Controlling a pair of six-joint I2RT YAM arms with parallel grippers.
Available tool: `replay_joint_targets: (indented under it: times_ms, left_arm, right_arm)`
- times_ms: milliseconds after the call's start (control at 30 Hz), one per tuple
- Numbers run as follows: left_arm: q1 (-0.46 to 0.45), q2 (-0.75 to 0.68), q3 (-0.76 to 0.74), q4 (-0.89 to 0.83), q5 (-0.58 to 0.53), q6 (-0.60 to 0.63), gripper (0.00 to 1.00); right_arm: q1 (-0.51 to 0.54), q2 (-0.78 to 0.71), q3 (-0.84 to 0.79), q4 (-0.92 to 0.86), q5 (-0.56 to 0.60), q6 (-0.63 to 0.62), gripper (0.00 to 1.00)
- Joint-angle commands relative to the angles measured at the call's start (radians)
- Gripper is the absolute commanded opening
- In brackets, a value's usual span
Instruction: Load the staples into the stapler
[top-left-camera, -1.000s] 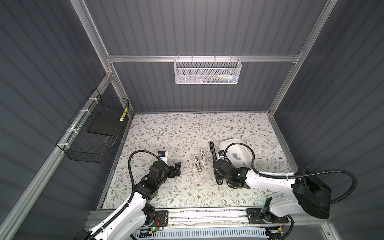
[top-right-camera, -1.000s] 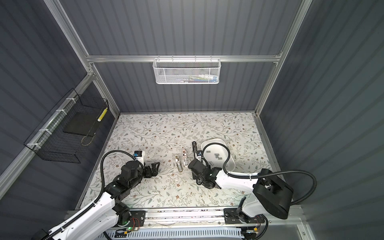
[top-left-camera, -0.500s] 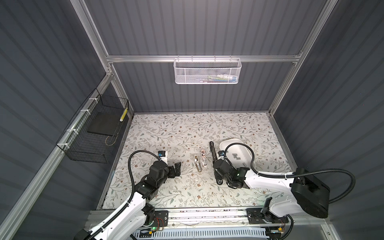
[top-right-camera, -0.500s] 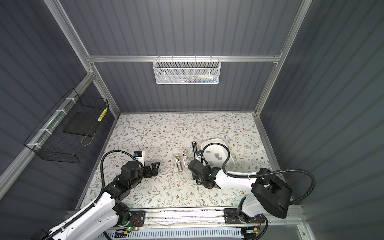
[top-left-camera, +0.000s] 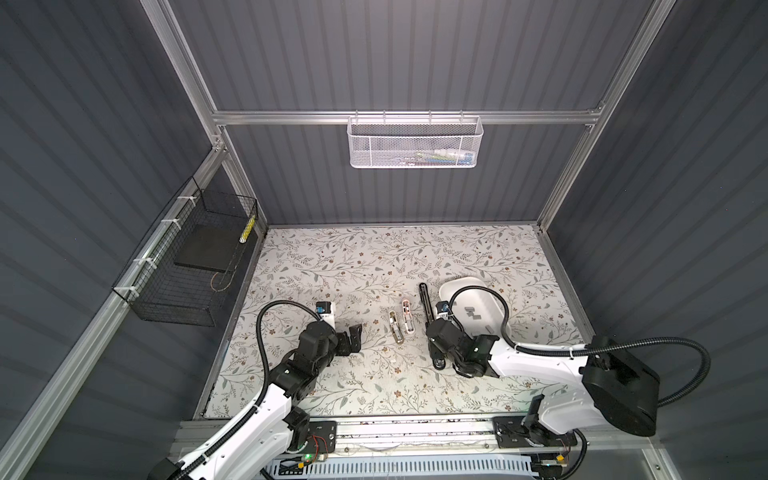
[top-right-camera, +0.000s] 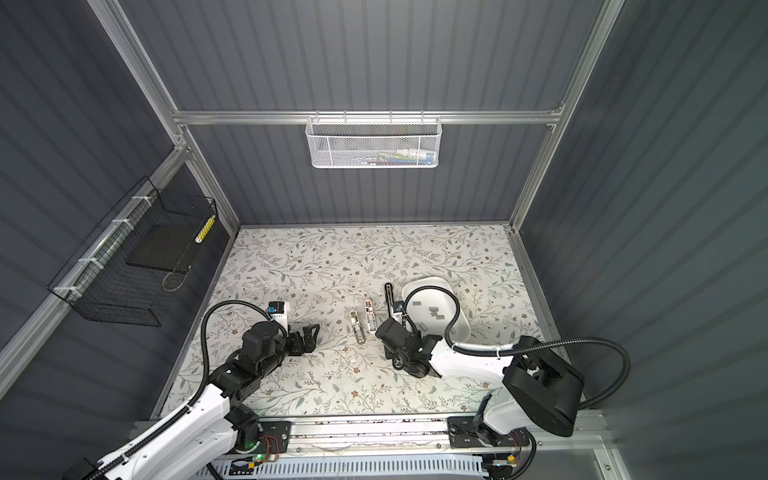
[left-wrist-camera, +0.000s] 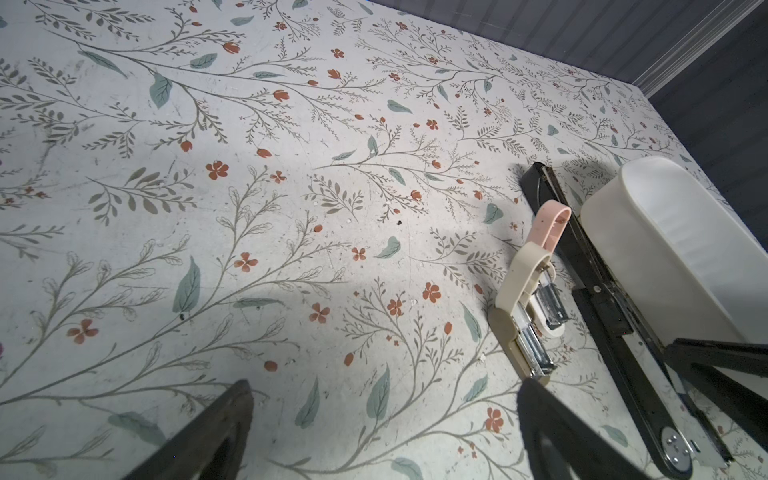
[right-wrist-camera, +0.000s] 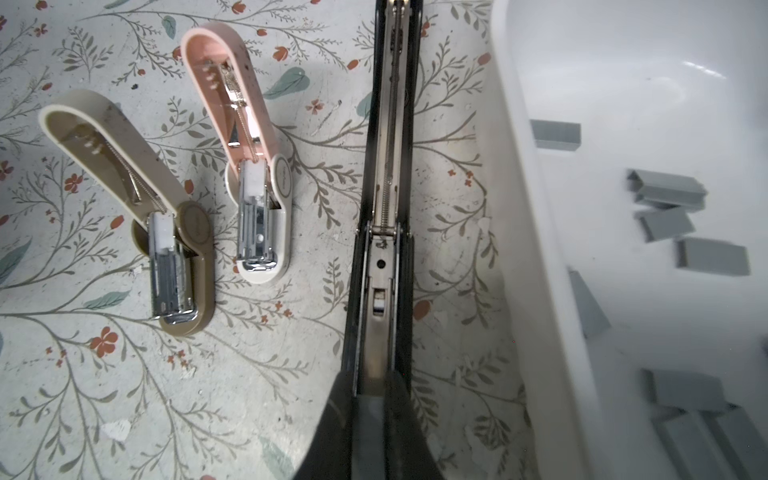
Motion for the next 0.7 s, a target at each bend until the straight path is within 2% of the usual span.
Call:
replay_joint_targets:
  times_ms: [0,667]
  left_arm:
    - [-0.001,0.004,0.003,0.004,-0.002,-0.002,0.99]
    - [-0.001,-0.001,0.003,0.0,-0.001,-0.004,0.99]
  right_arm:
    - [0.004,-0.018,-0.026,-0.002,0.019,0.012,0.01]
    - [0.013,-0.045,-0.054,0.011,0.015,0.02,0.01]
